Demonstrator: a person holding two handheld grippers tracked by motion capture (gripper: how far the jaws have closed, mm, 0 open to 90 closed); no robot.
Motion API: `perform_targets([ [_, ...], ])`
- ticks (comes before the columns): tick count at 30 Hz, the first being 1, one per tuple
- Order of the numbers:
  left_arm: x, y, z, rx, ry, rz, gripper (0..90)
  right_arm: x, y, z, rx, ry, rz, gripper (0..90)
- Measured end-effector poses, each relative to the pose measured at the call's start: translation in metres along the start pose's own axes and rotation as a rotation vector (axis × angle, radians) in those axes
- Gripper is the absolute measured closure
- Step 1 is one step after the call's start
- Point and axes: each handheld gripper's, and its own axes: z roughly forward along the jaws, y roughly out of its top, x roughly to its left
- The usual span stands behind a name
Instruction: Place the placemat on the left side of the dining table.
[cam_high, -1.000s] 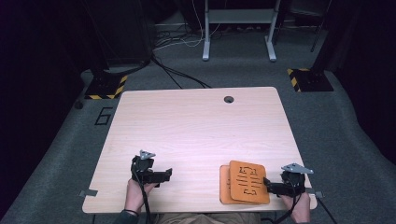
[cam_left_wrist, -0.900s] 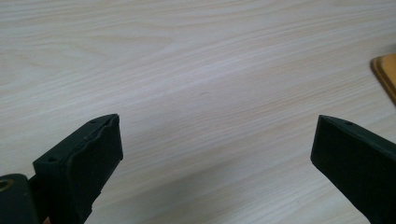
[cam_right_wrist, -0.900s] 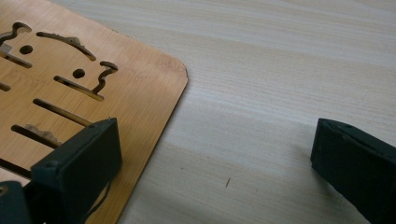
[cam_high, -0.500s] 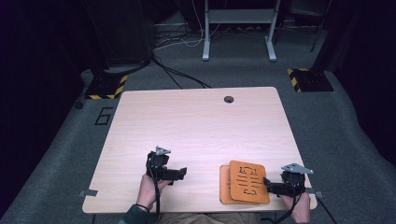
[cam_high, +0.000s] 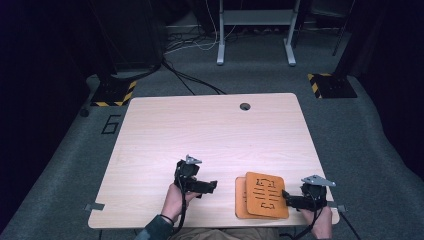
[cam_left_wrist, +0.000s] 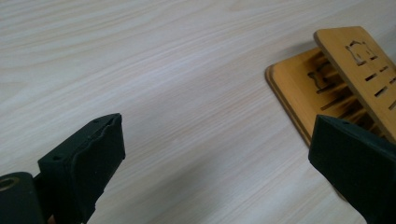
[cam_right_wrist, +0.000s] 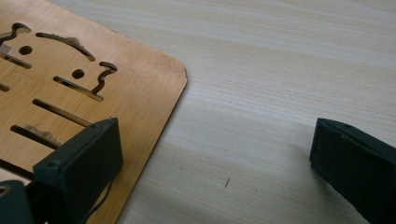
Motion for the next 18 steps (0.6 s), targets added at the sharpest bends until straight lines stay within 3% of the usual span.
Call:
perform_targets([
  [18,-0.039,0.016,0.032,0.069,-0.111,0.041,4.7,0.0,0.0,0.0,-0.003,-0.003,0.001,2.2],
])
